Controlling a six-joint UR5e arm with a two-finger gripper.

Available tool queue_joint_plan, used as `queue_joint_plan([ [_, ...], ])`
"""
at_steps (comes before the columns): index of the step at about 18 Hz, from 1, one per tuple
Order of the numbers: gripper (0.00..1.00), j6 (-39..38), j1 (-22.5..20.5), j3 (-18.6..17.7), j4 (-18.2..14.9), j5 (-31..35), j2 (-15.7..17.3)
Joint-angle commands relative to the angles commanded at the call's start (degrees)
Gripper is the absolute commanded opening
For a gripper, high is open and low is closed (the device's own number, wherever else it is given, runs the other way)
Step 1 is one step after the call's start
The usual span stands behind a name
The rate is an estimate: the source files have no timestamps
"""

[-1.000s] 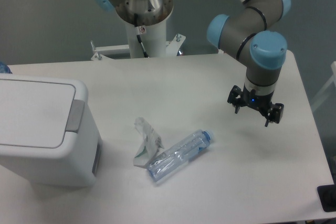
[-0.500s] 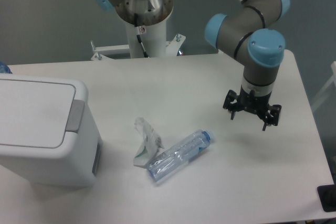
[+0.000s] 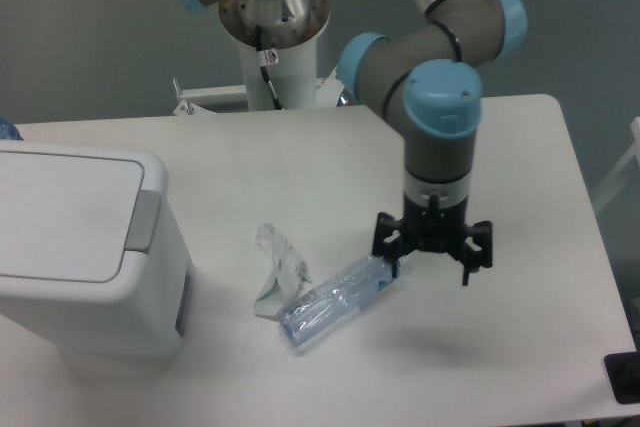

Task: Open the trash can
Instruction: 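Move the gripper across the table toward the trash can lid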

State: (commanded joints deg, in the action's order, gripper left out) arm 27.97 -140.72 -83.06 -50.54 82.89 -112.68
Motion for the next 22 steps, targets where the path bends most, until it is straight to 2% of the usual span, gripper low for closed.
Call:
queue_joint_plan([
  [7,1.0,-9.67,2.9,3.78,0.0,-9.22,2.37],
  [11,1.0,-12.23,5.36,4.14,0.0,-10.47,4.04],
  [18,1.0,-15.13,9.14,3.35,-0.09,-13.71,6.86],
  [22,1.0,-15.4,10.9,-0.69,-0.09,-13.63,9.58],
])
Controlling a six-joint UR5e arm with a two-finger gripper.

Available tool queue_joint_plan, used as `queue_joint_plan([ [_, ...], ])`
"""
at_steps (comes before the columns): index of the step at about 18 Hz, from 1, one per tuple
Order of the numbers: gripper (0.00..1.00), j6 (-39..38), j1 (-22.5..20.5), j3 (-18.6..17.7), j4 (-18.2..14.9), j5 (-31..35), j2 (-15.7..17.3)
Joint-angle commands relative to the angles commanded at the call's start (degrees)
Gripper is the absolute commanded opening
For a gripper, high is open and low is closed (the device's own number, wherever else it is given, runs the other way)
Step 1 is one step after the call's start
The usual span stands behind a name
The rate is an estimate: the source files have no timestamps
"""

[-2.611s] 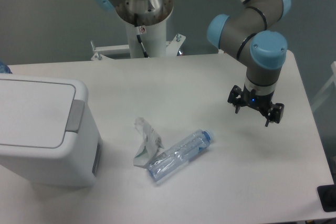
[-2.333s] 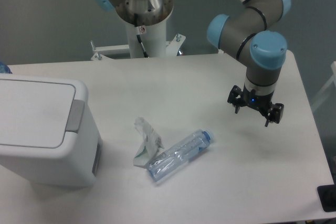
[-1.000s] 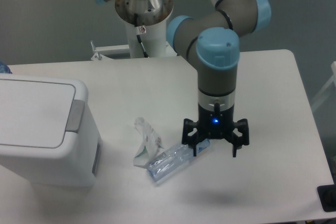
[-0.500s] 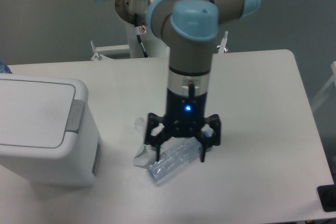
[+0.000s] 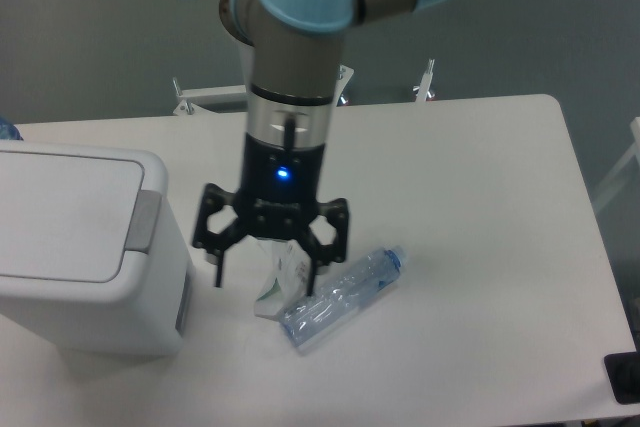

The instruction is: Open the trash can

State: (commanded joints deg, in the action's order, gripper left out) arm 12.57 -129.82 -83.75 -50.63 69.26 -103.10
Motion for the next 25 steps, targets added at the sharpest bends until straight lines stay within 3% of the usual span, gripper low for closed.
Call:
queue_joint_plan([
  [6,1.0,1.14,0.88,-5.19,0.44,0.09,3.26],
  [25,1.0,1.23,1.24,-8.18,0.35,0.44,3.96],
])
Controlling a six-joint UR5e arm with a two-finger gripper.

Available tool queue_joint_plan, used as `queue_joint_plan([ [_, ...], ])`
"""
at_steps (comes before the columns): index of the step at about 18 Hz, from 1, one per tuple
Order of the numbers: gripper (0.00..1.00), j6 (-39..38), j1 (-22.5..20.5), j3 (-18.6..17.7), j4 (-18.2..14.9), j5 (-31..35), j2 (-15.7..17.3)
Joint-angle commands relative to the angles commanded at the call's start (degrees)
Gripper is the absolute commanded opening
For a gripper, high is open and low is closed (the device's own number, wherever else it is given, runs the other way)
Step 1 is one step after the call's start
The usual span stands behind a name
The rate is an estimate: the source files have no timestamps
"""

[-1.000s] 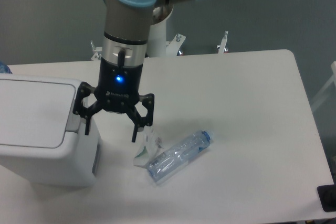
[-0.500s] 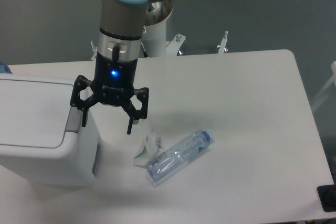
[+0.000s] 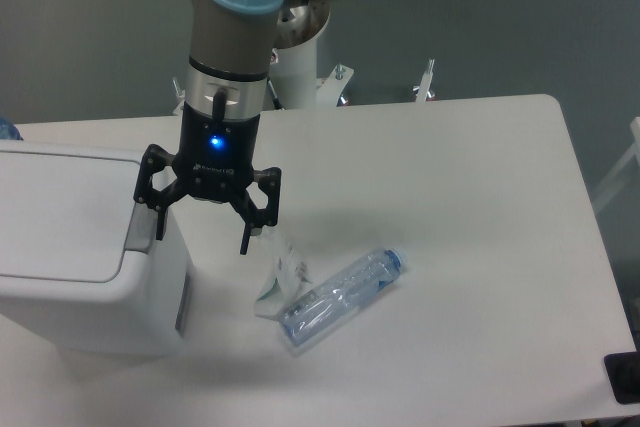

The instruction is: Open the trash can

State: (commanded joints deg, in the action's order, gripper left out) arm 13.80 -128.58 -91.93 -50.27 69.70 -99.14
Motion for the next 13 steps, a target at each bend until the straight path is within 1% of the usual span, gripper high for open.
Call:
queue_joint_plan([
  [6,1.0,-0.09,0.0,0.35,0.09,0.0,0.09],
  [11,1.0,-0.18,0.09,0.0,0.0,0.0,1.84],
  [13,1.0,-0.18,0.18,-0.52,0.0,0.0,1.85],
])
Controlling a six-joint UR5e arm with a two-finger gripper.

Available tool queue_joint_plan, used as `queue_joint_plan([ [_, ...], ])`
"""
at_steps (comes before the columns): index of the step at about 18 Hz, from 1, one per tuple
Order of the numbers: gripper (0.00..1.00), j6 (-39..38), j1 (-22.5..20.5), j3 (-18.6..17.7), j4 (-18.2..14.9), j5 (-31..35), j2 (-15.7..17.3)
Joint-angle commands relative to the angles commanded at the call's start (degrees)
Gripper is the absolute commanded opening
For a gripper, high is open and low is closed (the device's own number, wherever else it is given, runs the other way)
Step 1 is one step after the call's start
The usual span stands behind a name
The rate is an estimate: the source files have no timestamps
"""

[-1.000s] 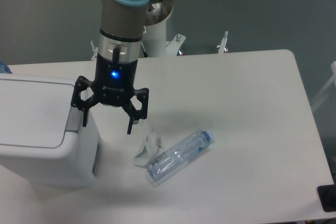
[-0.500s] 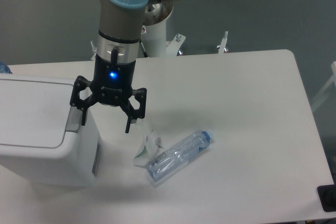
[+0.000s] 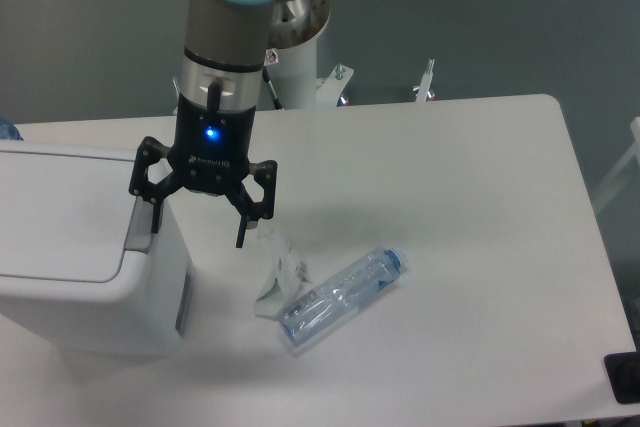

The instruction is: Open the trash can

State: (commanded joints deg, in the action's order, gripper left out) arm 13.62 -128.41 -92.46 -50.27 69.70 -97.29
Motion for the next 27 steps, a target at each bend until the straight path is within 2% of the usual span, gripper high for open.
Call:
queue_joint_plan([
  [2,1.0,0.09,0.26,-1.4,0.0,0.0,0.09],
  [6,1.0,1.05,0.53,-1.76,0.17,0.09,-0.35],
  [14,1.0,1.14,0.53,-0.8,0.26,0.09,-0.35],
  [19,1.0,2.8,-0.35,1.31,0.26,0.61,-0.35],
  [23,1.0,11.84,-5.87,1.05,0.18,12.88,-2.19],
  [25,1.0,17.64,-9.82,-0.08,0.0,20.62,-3.34],
  [27,1.0,23.18,-13.87,-1.14,0.17,25.03,-4.12],
])
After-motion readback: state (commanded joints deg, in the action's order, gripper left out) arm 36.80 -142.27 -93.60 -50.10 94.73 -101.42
